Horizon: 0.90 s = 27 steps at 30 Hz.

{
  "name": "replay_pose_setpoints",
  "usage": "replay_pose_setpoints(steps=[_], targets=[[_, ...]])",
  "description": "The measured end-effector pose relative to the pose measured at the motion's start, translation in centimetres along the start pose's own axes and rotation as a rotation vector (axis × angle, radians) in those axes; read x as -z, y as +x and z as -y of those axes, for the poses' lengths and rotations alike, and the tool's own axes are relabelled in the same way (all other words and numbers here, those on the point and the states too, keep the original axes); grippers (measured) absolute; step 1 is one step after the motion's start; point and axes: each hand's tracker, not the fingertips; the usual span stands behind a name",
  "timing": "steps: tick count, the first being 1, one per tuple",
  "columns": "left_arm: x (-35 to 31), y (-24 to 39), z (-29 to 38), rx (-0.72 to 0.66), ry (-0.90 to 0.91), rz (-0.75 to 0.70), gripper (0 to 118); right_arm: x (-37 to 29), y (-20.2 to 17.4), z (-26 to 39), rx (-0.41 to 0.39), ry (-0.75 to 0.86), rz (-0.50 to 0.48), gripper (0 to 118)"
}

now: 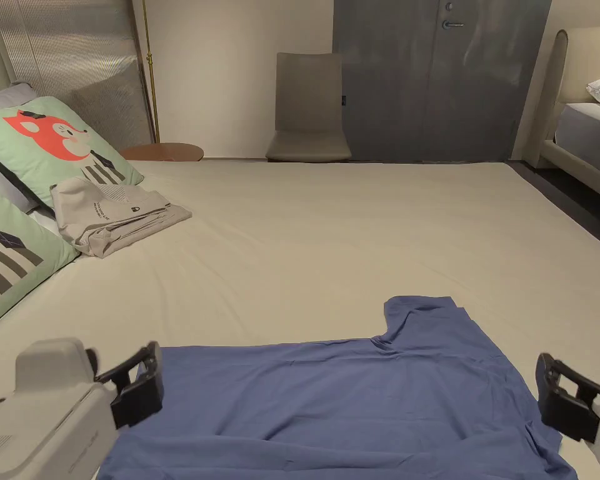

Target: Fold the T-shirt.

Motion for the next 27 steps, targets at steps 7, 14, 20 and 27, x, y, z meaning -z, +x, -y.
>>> replay_pose_setpoints(steps=[7, 14, 20, 27], targets=[[4.7, -0.2, -1.5, -0.033, -0.085, 0.029, 0, 2.6, -2.3, -1.2, -0.003, -0.007, -0.044, 1], [15.6, -2.8, -3.6, -0.088, -0.303, 0.001, 1, 6.9, -2.5, -1.1, 0.006, -0.058, -0.044, 1], [26.0, -5.7, -0.1, -0.116, -0.573, -0.093, 106, 10.8, -2.9, 0.3, 0.016, -0.129, -0.040, 1], [29.5, -6.6, 4.1, -0.170, -0.715, -0.157, 72, 14.4, -2.7, 2.6, 0.005, -0.220, -0.033, 1]])
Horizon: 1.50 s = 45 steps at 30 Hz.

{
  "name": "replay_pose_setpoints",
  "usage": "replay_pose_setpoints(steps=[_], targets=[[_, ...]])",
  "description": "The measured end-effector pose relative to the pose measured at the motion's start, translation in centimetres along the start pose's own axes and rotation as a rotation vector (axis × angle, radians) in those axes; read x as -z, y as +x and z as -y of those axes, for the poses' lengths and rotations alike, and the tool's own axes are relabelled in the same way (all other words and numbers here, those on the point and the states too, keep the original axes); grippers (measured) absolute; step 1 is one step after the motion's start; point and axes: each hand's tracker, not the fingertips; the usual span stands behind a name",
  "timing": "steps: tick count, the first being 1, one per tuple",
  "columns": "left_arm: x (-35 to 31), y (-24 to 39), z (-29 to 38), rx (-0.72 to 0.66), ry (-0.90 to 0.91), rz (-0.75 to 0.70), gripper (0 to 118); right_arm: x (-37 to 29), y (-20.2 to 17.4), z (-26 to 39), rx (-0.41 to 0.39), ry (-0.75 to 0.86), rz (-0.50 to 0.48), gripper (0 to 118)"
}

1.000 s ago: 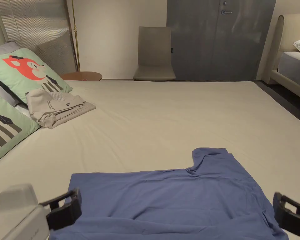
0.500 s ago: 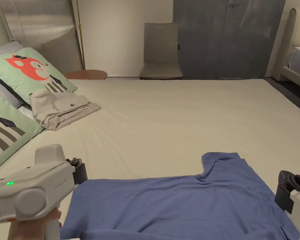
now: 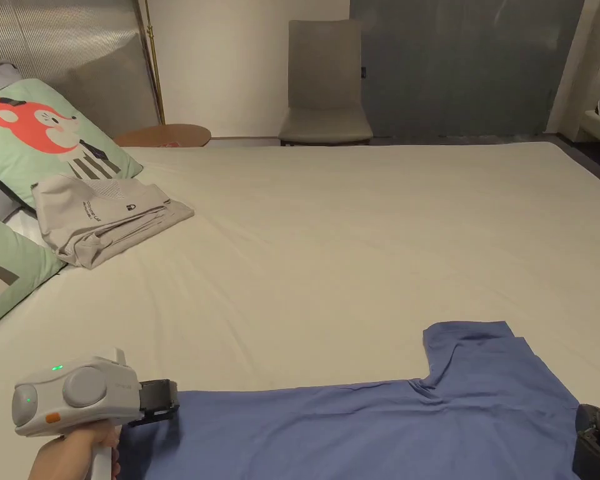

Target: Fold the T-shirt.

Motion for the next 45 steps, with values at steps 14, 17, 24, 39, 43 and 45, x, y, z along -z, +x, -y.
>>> replay_pose_setpoints(steps=[14, 17, 24, 39, 43, 45], targets=[[-3.7, 2.1, 1.1, 0.134, 0.177, 0.074, 4, 12.0, 4.4, -3.3, 0.011, -0.298, 0.053, 111], [-3.5, 2.0, 1.2, 0.138, 0.173, 0.071, 4, 15.8, 4.6, -3.0, -0.029, -0.420, 0.074, 109], [-3.5, 0.8, 1.3, 0.120, 0.160, 0.054, 4, 18.5, 3.9, -2.2, 0.016, -0.472, 0.044, 37], [-13.0, -2.3, 3.3, 0.107, 0.270, 0.103, 4, 0.7, 5.9, -7.5, 0.003, -0.155, -0.045, 4], [-16.6, -4.7, 6.7, 0.097, 0.285, 0.113, 4, -6.6, 6.9, -6.1, 0.021, -0.108, -0.051, 4], [-17.6, -5.6, 8.9, 0.102, 0.286, 0.114, 4, -9.0, 7.3, -4.7, 0.025, -0.096, -0.047, 4]])
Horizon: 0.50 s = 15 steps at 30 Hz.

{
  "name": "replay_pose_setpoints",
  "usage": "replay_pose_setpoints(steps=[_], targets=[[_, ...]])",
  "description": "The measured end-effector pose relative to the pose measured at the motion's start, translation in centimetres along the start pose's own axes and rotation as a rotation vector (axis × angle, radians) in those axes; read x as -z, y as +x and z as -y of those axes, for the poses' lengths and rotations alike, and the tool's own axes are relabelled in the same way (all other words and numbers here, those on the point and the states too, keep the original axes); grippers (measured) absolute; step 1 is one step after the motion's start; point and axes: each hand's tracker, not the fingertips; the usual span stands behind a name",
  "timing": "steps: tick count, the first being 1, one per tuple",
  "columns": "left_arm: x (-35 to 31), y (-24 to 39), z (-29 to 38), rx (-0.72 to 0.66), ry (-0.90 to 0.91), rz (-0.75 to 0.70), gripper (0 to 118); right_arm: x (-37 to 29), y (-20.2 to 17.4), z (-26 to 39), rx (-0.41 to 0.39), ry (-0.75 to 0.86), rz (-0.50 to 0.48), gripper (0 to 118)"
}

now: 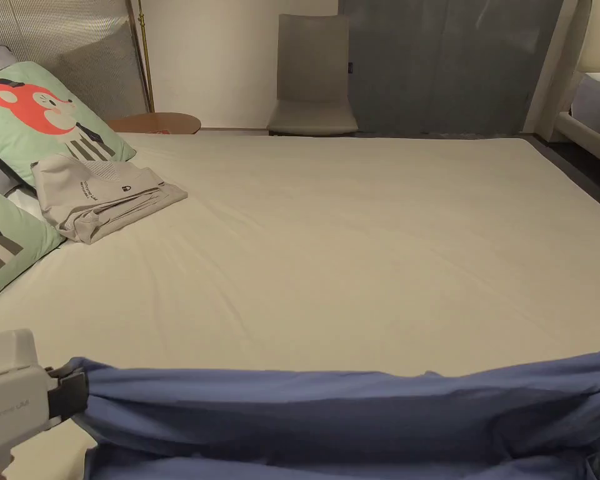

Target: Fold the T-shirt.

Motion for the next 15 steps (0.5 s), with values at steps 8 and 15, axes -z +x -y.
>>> replay_pose_setpoints(steps=[8, 15], targets=[[-3.3, -1.6, 9.6, 0.022, -0.087, -0.029, 4, -4.2, 1.2, 9.6, 0.006, -0.129, 0.054, 4], [-2.6, -3.0, 14.2, -0.014, -0.168, -0.053, 3, -2.9, 2.9, 15.6, 0.035, -0.245, 0.089, 4]])
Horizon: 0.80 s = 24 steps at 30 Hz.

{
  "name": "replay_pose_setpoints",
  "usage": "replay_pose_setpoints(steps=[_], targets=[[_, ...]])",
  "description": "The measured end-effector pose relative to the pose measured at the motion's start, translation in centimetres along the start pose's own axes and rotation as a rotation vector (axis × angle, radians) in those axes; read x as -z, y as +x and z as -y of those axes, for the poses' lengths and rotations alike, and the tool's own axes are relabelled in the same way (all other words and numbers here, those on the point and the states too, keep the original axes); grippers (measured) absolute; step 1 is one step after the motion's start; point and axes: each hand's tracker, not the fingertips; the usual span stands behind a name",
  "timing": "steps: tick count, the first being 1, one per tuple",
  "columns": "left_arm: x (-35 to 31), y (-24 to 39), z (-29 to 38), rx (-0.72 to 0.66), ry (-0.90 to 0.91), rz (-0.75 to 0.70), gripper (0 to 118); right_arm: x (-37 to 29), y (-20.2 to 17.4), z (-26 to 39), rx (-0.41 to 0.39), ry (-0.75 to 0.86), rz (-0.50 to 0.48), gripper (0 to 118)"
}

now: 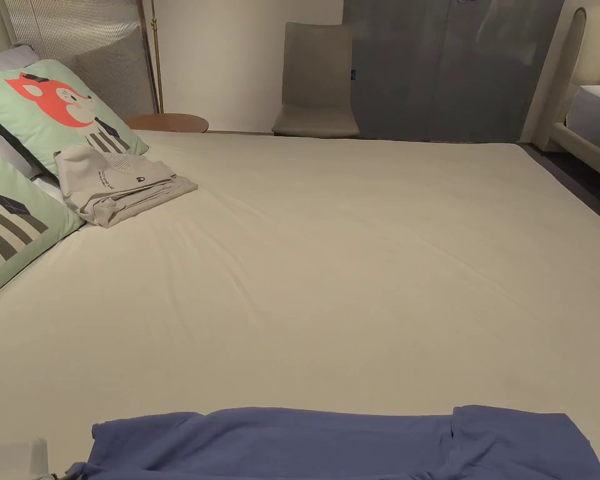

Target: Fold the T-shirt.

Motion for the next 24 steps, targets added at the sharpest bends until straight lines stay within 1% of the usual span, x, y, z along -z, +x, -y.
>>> replay_pose_setpoints(steps=[4, 5, 6, 7, 8, 9, 10, 11, 12, 14, 16, 18, 19, 20, 21, 22, 23, 24], targets=[[0.4, 0.0, 0.4, -0.002, -0.004, -0.008, 4, 0.6, -0.3, 0.7, -0.020, -0.012, 0.017, 4], [0.3, 0.0, 0.4, -0.004, 0.000, -0.008, 19, 0.5, -0.2, 0.6, -0.022, -0.009, 0.017, 10], [-0.3, 0.2, 0.2, -0.007, 0.015, -0.009, 39, 0.4, -0.2, 0.5, -0.020, -0.001, 0.021, 29], [-0.9, 0.3, 0.1, -0.008, 0.034, -0.016, 48, 0.1, -0.3, 0.2, -0.018, 0.004, 0.037, 39], [-1.5, 0.2, -0.1, -0.001, 0.059, -0.037, 55, -0.3, -0.4, -0.1, -0.031, 0.026, 0.100, 50], [-2.2, 0.2, -0.4, -0.001, 0.100, -0.035, 63, -0.9, -0.6, -0.4, -0.063, 0.055, 0.155, 60], [-3.2, 0.4, -0.8, -0.012, 0.160, -0.015, 83, -1.5, -0.9, -1.0, -0.090, 0.104, 0.184, 87], [-4.1, 0.7, -1.2, -0.014, 0.220, 0.000, 103, -2.3, -1.4, -1.6, -0.104, 0.161, 0.198, 101], [-5.2, 1.3, -1.8, -0.014, 0.295, -0.001, 110, -3.2, -2.1, -2.3, -0.123, 0.232, 0.212, 100], [-6.7, 2.6, -2.9, 0.015, 0.416, 0.003, 110, -4.9, -3.8, -3.6, -0.131, 0.358, 0.202, 100], [-8.1, 4.2, -4.1, 0.039, 0.502, 0.030, 110, -6.4, -5.8, -5.0, -0.108, 0.482, 0.155, 100], [-9.3, 6.0, -4.9, 0.066, 0.557, 0.065, 108, -7.5, -7.8, -5.9, -0.079, 0.583, 0.097, 100], [-9.7, 6.8, -5.1, 0.076, 0.580, 0.088, 103, -7.9, -8.8, -6.2, -0.066, 0.621, 0.076, 96], [-10.0, 7.5, -5.3, 0.085, 0.599, 0.109, 85, -8.1, -9.8, -6.4, -0.057, 0.646, 0.058, 82], [-10.3, 8.1, -5.5, 0.092, 0.610, 0.129, 64, -8.4, -11.0, -6.6, -0.053, 0.673, 0.037, 65], [-10.2, 8.5, -5.6, 0.103, 0.612, 0.145, 36, -8.5, -12.1, -6.8, -0.058, 0.687, 0.026, 43], [-10.0, 8.9, -5.7, 0.104, 0.612, 0.141, 3, -8.5, -13.2, -6.9, -0.071, 0.683, 0.038, 15], [-9.8, 9.2, -5.8, 0.110, 0.615, 0.139, 0, -8.5, -14.2, -6.9, -0.082, 0.701, 0.043, 1]])
